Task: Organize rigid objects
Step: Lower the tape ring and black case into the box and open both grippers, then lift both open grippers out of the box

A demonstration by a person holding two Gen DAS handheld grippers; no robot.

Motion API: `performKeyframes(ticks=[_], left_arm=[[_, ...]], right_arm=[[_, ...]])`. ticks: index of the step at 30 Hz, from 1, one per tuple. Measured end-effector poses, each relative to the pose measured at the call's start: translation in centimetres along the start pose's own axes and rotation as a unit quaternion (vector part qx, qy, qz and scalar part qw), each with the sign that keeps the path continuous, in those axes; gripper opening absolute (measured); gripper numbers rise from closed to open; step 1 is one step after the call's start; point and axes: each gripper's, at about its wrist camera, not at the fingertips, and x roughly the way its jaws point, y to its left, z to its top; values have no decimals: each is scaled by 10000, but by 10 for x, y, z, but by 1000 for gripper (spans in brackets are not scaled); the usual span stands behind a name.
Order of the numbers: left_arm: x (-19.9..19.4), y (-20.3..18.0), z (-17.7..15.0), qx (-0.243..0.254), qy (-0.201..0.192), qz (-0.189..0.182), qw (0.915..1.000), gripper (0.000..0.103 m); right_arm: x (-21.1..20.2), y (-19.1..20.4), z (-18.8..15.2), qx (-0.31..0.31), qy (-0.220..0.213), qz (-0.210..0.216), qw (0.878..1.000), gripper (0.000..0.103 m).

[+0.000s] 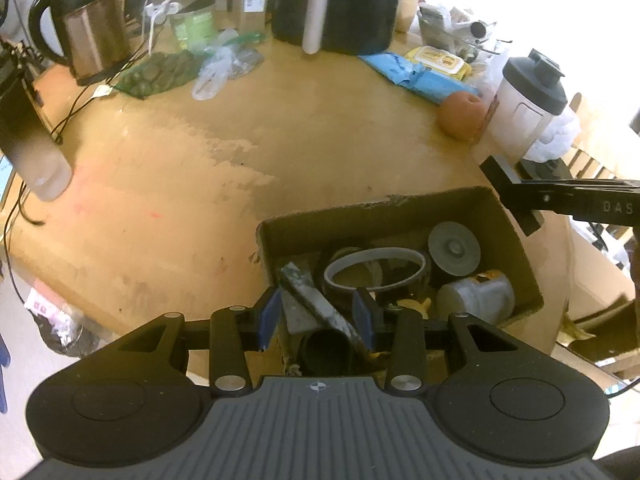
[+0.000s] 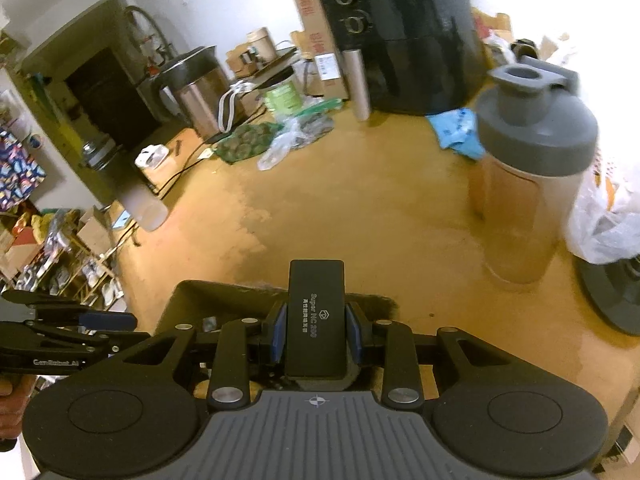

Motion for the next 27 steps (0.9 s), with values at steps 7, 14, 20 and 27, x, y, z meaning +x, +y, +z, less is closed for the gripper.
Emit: performKeyframes(ticks=[7,14,20,27], left_arm=[[-10,7,-8,-208,-82,108,9997,39],[-18,14,-14,-381,-124,236,9989,39],[-20,21,-16,-519,-104,291,9982,39],[-15,18,-16,-459,46,401,9981,45]], right_arm=[[13,29,16,-345,17,341,9988,34],[31,62,25,-772,218,750,9939,44],[31,64,18,-749,229,579,9952,87],[20,46,10,-542,200,224,9981,103]])
